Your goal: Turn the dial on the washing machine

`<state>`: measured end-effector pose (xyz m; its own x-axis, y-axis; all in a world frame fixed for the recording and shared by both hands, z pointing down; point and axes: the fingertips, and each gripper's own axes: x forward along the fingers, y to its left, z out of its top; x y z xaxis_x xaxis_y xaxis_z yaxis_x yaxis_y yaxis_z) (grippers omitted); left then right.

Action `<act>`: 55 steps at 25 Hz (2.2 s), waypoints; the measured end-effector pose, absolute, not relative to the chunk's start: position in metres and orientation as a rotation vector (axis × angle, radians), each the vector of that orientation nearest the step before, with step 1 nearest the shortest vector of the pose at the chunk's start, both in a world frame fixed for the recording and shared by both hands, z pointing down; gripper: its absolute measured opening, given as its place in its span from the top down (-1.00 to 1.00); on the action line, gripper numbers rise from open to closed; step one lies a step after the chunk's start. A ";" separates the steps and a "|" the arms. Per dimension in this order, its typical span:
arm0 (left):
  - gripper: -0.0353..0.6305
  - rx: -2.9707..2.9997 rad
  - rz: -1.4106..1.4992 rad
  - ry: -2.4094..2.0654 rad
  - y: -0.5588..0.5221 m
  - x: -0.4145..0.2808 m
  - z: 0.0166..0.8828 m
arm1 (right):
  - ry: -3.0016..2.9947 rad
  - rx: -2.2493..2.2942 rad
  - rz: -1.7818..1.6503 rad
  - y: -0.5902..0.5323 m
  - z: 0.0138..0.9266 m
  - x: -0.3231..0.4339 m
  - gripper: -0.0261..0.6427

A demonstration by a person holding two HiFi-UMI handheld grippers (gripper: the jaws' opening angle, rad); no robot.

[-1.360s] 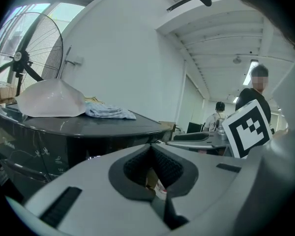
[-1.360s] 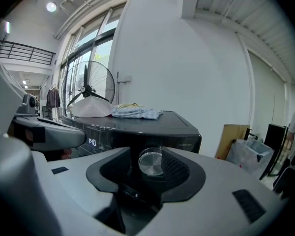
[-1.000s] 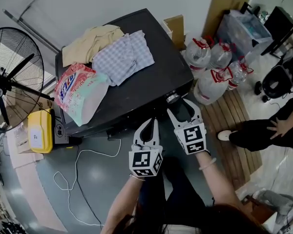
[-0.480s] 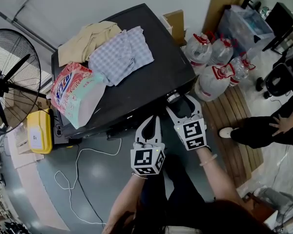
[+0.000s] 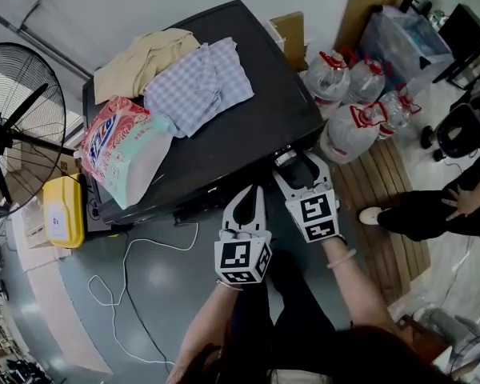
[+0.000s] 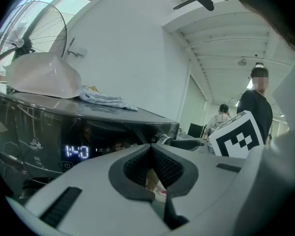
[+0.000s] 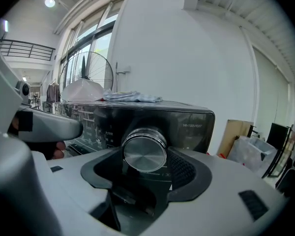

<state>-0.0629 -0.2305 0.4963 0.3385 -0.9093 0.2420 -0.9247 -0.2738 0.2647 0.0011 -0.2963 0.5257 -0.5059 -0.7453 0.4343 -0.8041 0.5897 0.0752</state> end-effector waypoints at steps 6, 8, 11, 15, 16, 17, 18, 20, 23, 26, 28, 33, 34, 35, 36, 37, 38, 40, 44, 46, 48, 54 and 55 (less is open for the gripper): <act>0.84 2.246 0.058 -1.624 -0.229 -0.062 0.499 | -2.409 1.259 0.216 -0.296 0.526 0.002 0.04; 0.84 2.244 0.058 -1.624 -0.228 -0.062 0.500 | -2.404 1.267 0.230 -0.296 0.531 0.005 0.04; 0.84 2.244 0.057 -1.625 -0.227 -0.061 0.500 | -2.416 1.274 0.250 -0.296 0.532 0.006 0.04; 0.84 2.244 0.054 -1.632 -0.227 -0.061 0.501 | -2.439 1.280 0.289 -0.297 0.530 0.006 0.04; 0.84 2.243 0.053 -1.634 -0.227 -0.062 0.501 | -2.442 1.282 0.297 -0.297 0.530 0.006 0.04; 0.84 2.242 0.052 -1.635 -0.227 -0.062 0.501 | -2.445 1.284 0.305 -0.296 0.531 0.006 0.04; 0.84 2.241 0.050 -1.636 -0.227 -0.062 0.501 | -2.449 1.286 0.314 -0.297 0.530 0.006 0.04; 0.84 2.241 0.048 -1.639 -0.227 -0.062 0.500 | -2.457 1.290 0.332 -0.297 0.530 0.006 0.04; 0.84 2.242 0.046 -1.640 -0.227 -0.062 0.500 | -2.470 1.293 0.359 -0.297 0.529 0.007 0.04; 0.84 2.239 0.042 -1.642 -0.227 -0.062 0.500 | -2.482 1.293 0.384 -0.297 0.529 0.007 0.04; 0.84 2.238 0.042 -1.643 -0.227 -0.062 0.501 | -2.490 1.295 0.398 -0.297 0.529 0.006 0.04; 0.84 2.239 0.044 -1.642 -0.226 -0.062 0.502 | -2.505 1.300 0.438 -0.297 0.530 0.007 0.04; 0.84 2.239 0.044 -1.642 -0.226 -0.062 0.503 | -2.509 1.302 0.449 -0.297 0.530 0.007 0.04; 0.84 2.239 0.045 -1.643 -0.226 -0.061 0.503 | -2.513 1.304 0.461 -0.297 0.530 0.007 0.04; 0.84 2.238 0.044 -1.643 -0.226 -0.061 0.503 | -2.518 1.305 0.474 -0.297 0.530 0.007 0.04; 0.84 2.237 0.044 -1.643 -0.226 -0.061 0.503 | -2.522 1.307 0.488 -0.297 0.530 0.007 0.04; 0.84 2.237 0.044 -1.643 -0.226 -0.061 0.503 | -2.527 1.308 0.501 -0.297 0.530 0.007 0.04; 0.84 2.239 0.043 -1.643 -0.226 -0.061 0.503 | -2.539 1.311 0.532 -0.297 0.530 0.007 0.04; 0.84 2.240 0.041 -1.640 -0.226 -0.061 0.503 | -2.563 1.320 0.596 -0.298 0.529 0.007 0.04; 0.84 2.240 0.041 -1.639 -0.226 -0.061 0.504 | -2.571 1.324 0.624 -0.298 0.529 0.008 0.04; 0.84 2.239 0.041 -1.639 -0.226 -0.060 0.504 | -2.580 1.327 0.650 -0.297 0.529 0.008 0.04; 0.84 2.239 0.047 -1.637 -0.225 -0.061 0.506 | -2.593 1.335 0.701 -0.298 0.529 0.008 0.04; 0.84 2.238 0.047 -1.637 -0.225 -0.062 0.507 | -2.593 1.337 0.701 -0.298 0.529 0.008 0.04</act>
